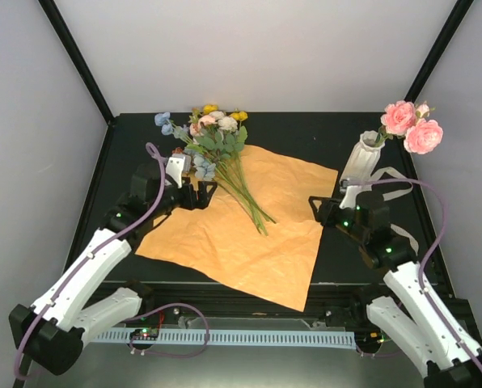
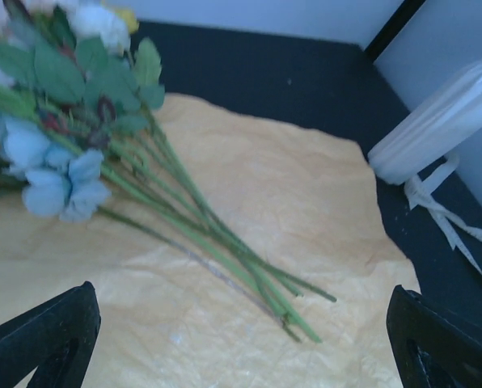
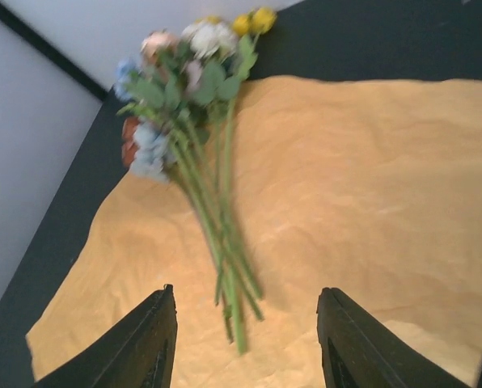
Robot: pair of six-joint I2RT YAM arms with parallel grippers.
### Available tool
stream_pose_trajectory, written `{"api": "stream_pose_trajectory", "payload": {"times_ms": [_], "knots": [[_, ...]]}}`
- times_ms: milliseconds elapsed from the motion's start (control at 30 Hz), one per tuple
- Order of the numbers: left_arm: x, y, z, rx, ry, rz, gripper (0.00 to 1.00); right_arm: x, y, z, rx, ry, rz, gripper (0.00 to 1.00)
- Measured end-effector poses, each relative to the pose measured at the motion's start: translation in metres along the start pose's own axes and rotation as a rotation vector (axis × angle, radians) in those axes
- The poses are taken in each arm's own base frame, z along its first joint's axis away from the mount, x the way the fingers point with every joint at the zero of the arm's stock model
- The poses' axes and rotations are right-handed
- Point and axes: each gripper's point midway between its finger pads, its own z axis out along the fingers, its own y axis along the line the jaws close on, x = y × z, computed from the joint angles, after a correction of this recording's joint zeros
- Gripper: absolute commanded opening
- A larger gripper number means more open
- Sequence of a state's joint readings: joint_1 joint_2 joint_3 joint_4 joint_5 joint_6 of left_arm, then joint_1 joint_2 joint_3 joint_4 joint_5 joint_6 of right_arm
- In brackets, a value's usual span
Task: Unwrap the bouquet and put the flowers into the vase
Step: Pick up the fake flower from the wrapping paper.
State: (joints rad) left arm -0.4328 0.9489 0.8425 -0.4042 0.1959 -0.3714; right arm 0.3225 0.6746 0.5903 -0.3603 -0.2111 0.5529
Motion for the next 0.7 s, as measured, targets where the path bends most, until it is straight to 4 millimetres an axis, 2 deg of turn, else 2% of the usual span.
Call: {"api": "stream_pose_trajectory", "payload": {"times_ms": [200, 367, 500, 600, 633, 700], "knots": [[-0.025, -0.016, -0.031, 0.036, -0.111, 0.121, 0.99, 0.03, 0.034, 0.027, -0.1, 0.111, -0.064, 0.44], [-0.033, -0.026, -0.064, 0.063, -0.206, 0.184, 0.99, 0.049, 0.041, 0.061, -0.105, 0.201, -0.128, 0.36], [-0.018, -0.024, -0.076, 0.076, -0.232, 0.212, 0.99, 0.048, 0.045, 0.093, -0.094, 0.218, -0.206, 0.34], [-0.006, -0.019, -0.075, 0.068, -0.217, 0.229, 0.99, 0.046, 0.045, 0.118, -0.08, 0.238, -0.255, 0.33], [-0.003, -0.017, -0.073, 0.064, -0.208, 0.233, 0.99, 0.04, 0.05, 0.129, -0.088, 0.227, -0.278, 0.33], [0.002, -0.015, -0.072, 0.06, -0.2, 0.241, 0.99, 0.046, 0.047, 0.142, -0.082, 0.253, -0.29, 0.33]]}}
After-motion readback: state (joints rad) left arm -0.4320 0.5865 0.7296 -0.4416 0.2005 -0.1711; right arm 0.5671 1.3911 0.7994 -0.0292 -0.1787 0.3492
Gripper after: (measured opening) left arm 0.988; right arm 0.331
